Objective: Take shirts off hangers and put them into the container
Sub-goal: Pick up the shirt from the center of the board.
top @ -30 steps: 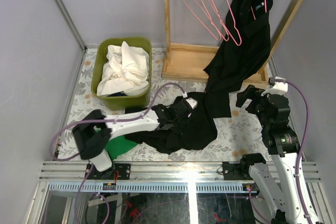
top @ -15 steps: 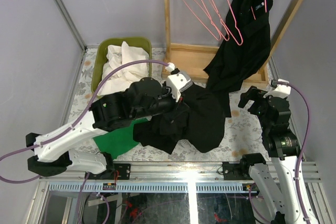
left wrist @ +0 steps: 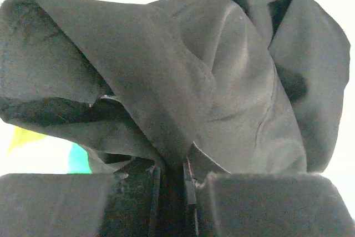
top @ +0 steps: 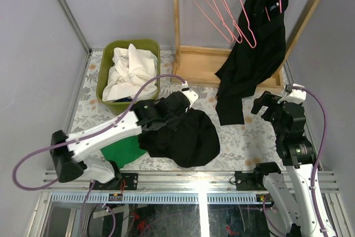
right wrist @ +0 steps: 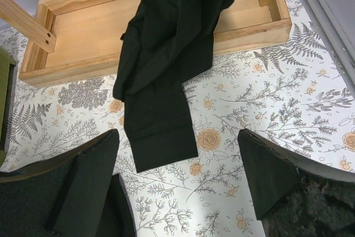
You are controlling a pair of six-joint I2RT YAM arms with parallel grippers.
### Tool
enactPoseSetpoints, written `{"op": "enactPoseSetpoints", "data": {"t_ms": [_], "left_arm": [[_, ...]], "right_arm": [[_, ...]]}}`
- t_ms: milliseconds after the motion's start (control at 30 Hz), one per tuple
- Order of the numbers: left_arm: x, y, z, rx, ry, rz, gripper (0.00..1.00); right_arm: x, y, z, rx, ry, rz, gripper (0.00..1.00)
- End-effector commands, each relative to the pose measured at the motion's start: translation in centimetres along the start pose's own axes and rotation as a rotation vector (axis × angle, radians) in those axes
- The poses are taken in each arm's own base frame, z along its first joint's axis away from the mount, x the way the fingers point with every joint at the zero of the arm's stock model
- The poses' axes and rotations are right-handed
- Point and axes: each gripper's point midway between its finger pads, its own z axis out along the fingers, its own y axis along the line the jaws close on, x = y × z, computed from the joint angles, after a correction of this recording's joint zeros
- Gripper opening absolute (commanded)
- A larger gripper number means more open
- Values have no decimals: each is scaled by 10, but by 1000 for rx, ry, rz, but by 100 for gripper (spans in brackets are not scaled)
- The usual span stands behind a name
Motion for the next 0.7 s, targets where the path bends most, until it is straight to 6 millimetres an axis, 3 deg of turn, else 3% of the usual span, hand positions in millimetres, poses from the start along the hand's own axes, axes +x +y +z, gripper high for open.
{"op": "enactPoseSetpoints", "data": {"t_ms": [0,67,100,167,233,267,367,500,667], "left_arm": [[-1,-16,47,44,9,-134,12],[-1,-35,64,111,32,-171,13],[-2,-44,73,141,42,-194,22],[-3,-62,87,204,66,-250,29],[3,-75,103,241,90,-293,65],[12,-79,115,240,115,-313,76],[35,-79,136,195,181,-346,97],[55,-68,147,118,202,-356,100],[89,-76,157,138,282,-346,100]], "right_arm": [[-5,6,3,-26,-14,13,95],[-4,6,2,-24,-13,12,95],[-4,6,2,-26,-13,11,96],[-4,6,1,-26,-12,9,96],[-3,5,0,-28,-11,1,96],[-3,5,0,-29,-9,-3,96],[0,6,0,-37,4,-12,96],[5,7,0,-47,21,-23,96],[13,11,3,-71,43,-23,96]]}}
